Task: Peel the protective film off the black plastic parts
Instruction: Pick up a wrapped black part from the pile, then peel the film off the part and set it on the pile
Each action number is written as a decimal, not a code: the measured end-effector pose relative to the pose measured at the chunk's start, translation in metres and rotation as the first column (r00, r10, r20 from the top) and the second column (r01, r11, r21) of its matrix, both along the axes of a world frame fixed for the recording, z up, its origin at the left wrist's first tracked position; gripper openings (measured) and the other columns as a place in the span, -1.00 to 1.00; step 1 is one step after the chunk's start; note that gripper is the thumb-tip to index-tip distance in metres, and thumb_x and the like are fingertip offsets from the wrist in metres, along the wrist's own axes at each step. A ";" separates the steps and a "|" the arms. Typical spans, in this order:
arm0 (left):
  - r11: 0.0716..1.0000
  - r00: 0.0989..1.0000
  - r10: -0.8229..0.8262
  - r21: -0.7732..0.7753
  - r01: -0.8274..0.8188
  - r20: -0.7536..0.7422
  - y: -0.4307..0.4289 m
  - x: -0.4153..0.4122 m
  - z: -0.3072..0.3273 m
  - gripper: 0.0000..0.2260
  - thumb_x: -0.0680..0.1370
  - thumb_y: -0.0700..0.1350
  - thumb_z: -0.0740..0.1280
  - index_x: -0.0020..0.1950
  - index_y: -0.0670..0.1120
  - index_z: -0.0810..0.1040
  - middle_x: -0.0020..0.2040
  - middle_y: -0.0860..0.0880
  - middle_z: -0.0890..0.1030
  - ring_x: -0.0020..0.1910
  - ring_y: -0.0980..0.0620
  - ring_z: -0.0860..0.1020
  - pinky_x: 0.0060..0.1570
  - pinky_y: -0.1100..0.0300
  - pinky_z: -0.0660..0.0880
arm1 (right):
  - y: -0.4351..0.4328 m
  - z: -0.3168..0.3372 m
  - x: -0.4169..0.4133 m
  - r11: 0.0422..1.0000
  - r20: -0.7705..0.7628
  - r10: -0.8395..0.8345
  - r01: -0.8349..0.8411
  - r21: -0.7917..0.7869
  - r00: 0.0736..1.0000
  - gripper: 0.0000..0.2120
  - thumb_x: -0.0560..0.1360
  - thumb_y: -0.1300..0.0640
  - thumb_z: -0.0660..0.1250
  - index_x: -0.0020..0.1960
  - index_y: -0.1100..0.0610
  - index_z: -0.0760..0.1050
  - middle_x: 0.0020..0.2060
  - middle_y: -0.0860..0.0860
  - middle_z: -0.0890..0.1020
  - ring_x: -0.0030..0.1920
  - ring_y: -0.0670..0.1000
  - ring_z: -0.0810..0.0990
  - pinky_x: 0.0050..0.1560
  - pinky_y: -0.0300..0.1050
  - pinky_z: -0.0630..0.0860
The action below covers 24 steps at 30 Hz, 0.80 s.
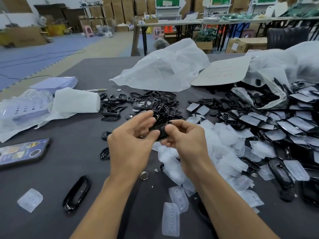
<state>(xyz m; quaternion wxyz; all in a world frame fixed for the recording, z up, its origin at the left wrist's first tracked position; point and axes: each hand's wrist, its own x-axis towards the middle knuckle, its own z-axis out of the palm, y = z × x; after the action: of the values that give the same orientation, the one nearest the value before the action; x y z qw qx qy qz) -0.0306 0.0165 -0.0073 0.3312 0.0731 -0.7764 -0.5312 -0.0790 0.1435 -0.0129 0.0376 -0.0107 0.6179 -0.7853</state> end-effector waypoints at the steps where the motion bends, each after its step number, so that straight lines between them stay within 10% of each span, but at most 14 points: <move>1: 0.996 1.000 0.030 0.080 -0.030 -0.003 0.000 0.000 0.001 -0.51 0.42 -0.26 0.59 0.16 0.28 0.68 0.01 0.29 0.73 0.03 0.29 0.69 0.02 0.43 0.57 | 0.000 0.000 -0.001 1.000 0.001 -0.021 0.021 -0.014 1.000 -0.96 0.55 0.33 0.42 -0.06 0.23 0.62 -0.33 0.08 0.69 -0.46 0.02 0.62 -0.37 -0.17 0.56; 7: 0.768 0.946 -0.289 0.625 0.138 0.146 0.004 -0.005 0.000 -0.67 0.53 -0.47 0.30 0.06 -0.13 0.73 -0.10 -0.11 0.77 -0.13 -0.04 0.75 -0.21 0.25 0.65 | 0.004 0.000 -0.004 0.990 -0.003 -0.115 0.115 -0.083 0.993 -0.95 0.52 0.32 0.47 -0.10 0.24 0.62 -0.35 0.09 0.70 -0.47 0.01 0.62 -0.44 -0.25 0.52; 24: 0.781 0.952 -0.305 0.582 0.225 0.041 0.012 -0.010 -0.010 -0.67 0.46 -0.46 0.47 0.06 -0.08 0.72 -0.08 -0.11 0.77 -0.13 -0.02 0.74 -0.13 0.24 0.64 | 0.008 0.003 -0.002 0.989 -0.106 -0.144 0.142 -0.032 0.984 -0.80 0.49 0.29 0.51 -0.26 0.09 0.62 -0.44 0.01 0.64 -0.52 -0.03 0.52 -0.47 -0.26 0.44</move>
<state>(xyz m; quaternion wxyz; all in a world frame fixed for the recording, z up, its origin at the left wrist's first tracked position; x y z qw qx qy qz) -0.0407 0.0280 -0.0173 0.1637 0.0940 -0.6043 -0.7741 -0.0809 0.1511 -0.0099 -0.0525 -0.0093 0.6085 -0.7918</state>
